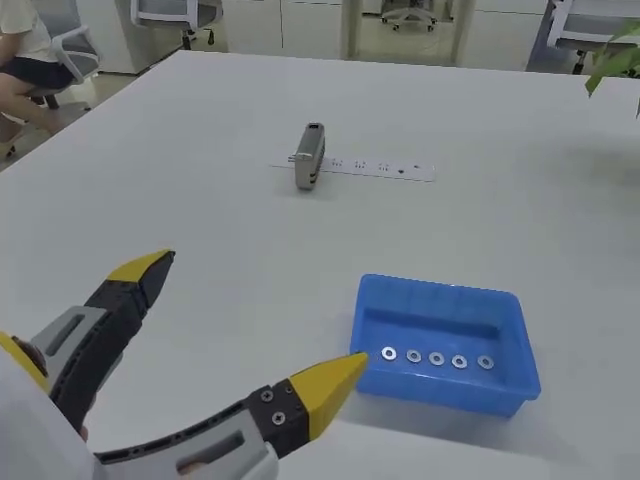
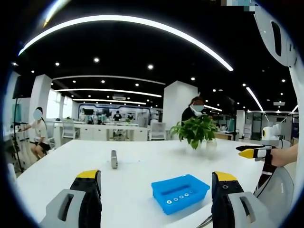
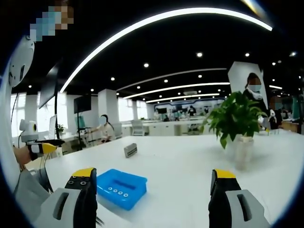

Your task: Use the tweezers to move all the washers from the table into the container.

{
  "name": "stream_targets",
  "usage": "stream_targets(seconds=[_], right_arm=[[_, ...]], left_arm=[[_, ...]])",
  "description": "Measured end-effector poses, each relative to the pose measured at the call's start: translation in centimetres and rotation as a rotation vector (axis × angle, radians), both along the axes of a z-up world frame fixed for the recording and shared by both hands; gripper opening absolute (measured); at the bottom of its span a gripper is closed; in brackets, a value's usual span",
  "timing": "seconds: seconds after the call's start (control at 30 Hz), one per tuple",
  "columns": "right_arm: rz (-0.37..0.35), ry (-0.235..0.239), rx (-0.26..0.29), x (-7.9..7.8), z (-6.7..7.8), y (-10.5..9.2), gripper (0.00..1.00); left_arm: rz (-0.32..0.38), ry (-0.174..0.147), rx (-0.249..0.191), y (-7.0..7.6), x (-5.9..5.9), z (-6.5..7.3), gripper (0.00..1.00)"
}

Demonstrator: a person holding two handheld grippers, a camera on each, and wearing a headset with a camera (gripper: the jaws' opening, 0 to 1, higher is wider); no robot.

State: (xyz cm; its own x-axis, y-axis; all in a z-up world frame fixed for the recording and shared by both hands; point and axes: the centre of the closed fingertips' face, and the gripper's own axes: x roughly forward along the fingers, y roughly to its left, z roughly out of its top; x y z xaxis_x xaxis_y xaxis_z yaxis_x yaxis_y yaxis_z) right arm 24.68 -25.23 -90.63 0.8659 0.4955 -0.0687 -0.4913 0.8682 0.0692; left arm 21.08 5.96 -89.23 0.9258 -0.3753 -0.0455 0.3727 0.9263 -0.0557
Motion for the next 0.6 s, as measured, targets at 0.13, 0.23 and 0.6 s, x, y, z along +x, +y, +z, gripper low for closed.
stream_targets(seconds=[0.13,0.23,0.6], right_arm=[[0.001,0.012,0.000,0.1,-0.2,0.2,0.99],[0.004,0.012,-0.001,0.1,-0.2,0.4,0.99],[0.006,0.022,0.000,0.2,-0.6,0.6,0.99]], left_arm=[[0.002,-0.002,0.002,0.1,-0.1,0.1,0.99],[0.004,-0.001,-0.001,0.2,-0.1,0.1,0.99],[-0.001,0.007,0.003,-0.2,0.0,-0.1,0.99]])
